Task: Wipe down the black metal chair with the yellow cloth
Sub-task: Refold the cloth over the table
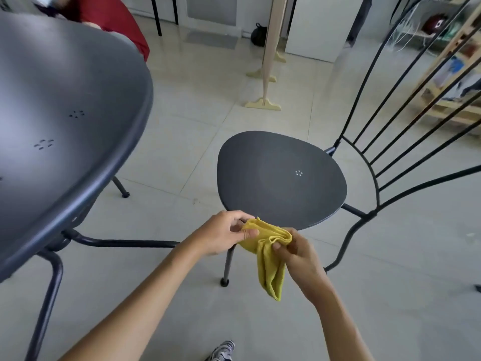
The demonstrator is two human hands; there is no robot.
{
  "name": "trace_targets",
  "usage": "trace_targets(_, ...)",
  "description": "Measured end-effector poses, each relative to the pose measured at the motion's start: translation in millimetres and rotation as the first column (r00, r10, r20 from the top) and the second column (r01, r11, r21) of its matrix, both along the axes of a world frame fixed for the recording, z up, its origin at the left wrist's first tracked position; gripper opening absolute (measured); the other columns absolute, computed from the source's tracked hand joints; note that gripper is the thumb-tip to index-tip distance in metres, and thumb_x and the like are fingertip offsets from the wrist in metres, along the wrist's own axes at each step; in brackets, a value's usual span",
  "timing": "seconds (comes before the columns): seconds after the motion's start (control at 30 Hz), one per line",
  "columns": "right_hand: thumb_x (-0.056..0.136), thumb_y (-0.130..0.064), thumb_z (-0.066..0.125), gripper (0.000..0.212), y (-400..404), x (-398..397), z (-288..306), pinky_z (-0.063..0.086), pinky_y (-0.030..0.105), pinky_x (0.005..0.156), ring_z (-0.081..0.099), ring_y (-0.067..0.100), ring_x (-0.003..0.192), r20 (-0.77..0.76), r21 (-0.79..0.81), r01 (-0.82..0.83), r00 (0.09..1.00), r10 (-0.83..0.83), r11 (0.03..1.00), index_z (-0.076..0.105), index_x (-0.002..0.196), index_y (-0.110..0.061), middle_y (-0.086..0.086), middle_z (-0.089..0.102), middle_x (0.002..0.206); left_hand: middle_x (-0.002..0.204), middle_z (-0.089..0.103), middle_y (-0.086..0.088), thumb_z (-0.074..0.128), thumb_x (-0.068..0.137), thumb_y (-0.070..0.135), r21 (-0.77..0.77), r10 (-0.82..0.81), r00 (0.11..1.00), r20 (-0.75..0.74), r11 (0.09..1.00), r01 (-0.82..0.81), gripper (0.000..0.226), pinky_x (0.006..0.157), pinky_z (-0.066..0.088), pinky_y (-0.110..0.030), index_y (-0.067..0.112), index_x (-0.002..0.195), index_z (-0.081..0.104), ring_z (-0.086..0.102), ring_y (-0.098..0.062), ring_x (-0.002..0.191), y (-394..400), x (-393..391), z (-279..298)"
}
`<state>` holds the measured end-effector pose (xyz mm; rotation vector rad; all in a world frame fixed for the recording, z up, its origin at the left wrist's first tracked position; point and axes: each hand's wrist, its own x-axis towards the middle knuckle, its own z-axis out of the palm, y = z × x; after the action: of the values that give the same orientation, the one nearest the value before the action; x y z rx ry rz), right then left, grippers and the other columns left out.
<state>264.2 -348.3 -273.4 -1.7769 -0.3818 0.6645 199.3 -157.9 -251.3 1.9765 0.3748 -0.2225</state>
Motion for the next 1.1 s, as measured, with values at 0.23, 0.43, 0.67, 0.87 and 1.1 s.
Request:
trace_targets(0.23, 0.094, -0.008, 0.051, 0.019, -5.1, -13.4, 44.9, 0.050, 0.032, 0.090, 0.064, 0.020, 0.101, -0.085, 0.062, -0.092, 0.992, 0.097, 0.994, 0.063, 0.109, -0.010, 0.004, 0.070, 0.099, 0.083, 0.072, 0.004, 0.073, 0.077, 0.040, 0.051, 0.125, 0.978, 0.166, 0.990, -0.135, 0.020, 0.076, 0.054, -0.034, 0.022, 0.085, 0.070, 0.067, -0.015, 0.081, -11.7, -33.2, 55.7)
trace_targets(0.43, 0.097, -0.043, 0.039, 0.043, 0.4, -51.2, 96.0, 0.047, 0.034, 0.101, 0.063, 0.021, 0.113, -0.123, 0.121, -0.153, 0.978, 0.167, 0.981, 0.063, 0.119, -0.015, 0.006, 0.070, 0.115, 0.086, 0.070, 0.009, 0.069, 0.081, 0.037, 0.177, 0.157, 0.950, 0.271, 0.962, -0.209, 0.017, 0.076, 0.049, -0.020, 0.021, 0.089, 0.070, 0.063, -0.006, 0.085, -19.5, -77.8, 121.4)
trace_targets(0.67, 0.067, -0.049, 0.078, 0.073, 16.7, -82.8, 162.0, 0.054, 0.029, 0.087, 0.066, 0.009, 0.104, 0.163, -0.108, -0.341, 0.921, 0.355, 0.934, 0.048, 0.131, -0.034, -0.007, 0.070, 0.112, 0.079, 0.071, 0.011, 0.071, 0.078, 0.031, 0.145, 0.321, 0.847, 0.424, 0.899, -0.413, 0.009, 0.067, 0.044, -0.008, 0.022, 0.081, 0.071, 0.062, 0.000, 0.081, -19.2, -133.7, 178.5)
trace_targets(0.87, 0.078, -0.016, 0.074, 0.033, 35.1, -91.7, 228.2, 0.052, 0.020, 0.069, 0.066, 0.009, 0.082, 0.452, -0.390, -0.300, 0.761, 0.465, 0.870, 0.061, 0.106, -0.029, -0.011, 0.071, 0.085, 0.073, 0.070, 0.009, 0.071, 0.080, 0.028, 0.030, 0.438, 0.747, 0.499, 0.853, -0.521, 0.009, 0.065, 0.043, -0.010, 0.021, 0.075, 0.069, 0.062, 0.001, 0.072, -11.6, -189.4, 212.3)
trace_targets(1.1, 0.080, -0.022, 0.075, 0.009, 71.8, -110.4, 288.9, 0.039, 0.017, 0.058, 0.049, -0.001, 0.054, 0.457, -0.365, -0.502, 0.637, 0.621, 0.784, 0.069, 0.075, -0.026, -0.018, 0.057, 0.055, 0.078, 0.071, -0.004, 0.070, 0.082, 0.030, -0.002, 0.446, 0.748, 0.491, 0.859, -0.511, 0.011, 0.064, 0.058, -0.032, 0.020, 0.080, 0.067, 0.067, -0.019, 0.066, 18.3, -258.1, 250.5)
